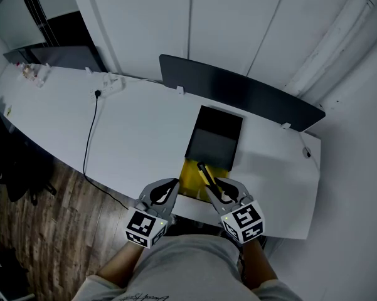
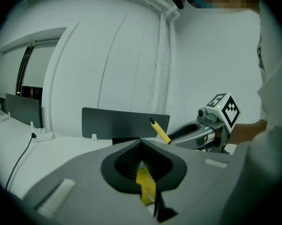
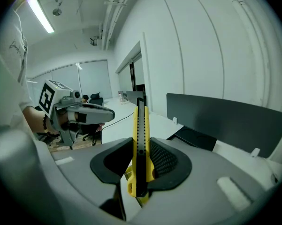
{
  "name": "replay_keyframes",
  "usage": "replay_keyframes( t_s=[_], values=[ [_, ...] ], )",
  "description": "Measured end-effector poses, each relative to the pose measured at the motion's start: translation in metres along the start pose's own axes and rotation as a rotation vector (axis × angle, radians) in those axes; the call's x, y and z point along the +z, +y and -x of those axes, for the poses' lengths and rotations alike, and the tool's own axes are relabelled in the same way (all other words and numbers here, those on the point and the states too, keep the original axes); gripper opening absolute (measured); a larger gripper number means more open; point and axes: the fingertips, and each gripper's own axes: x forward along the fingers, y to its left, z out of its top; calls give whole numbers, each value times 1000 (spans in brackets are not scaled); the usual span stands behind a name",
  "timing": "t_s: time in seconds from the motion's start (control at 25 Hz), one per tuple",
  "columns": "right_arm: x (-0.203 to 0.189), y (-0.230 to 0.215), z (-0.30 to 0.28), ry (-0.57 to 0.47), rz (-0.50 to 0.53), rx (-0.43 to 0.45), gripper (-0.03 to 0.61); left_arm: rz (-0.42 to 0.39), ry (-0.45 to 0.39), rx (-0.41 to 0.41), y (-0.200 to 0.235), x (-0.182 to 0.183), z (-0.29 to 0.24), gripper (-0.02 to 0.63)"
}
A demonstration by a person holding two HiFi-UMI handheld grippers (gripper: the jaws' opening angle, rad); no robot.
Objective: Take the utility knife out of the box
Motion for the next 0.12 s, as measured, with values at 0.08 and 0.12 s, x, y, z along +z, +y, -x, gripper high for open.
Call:
replay_keyframes(
  t_s=[0.08,0.12],
  values=[
    [0,0,-1,0,1,-1,132,0,2,0,1,0,-1,0],
    [0,-1,-1,0,1,-1,132,-1,3,0,2,0,-1,0]
  ],
)
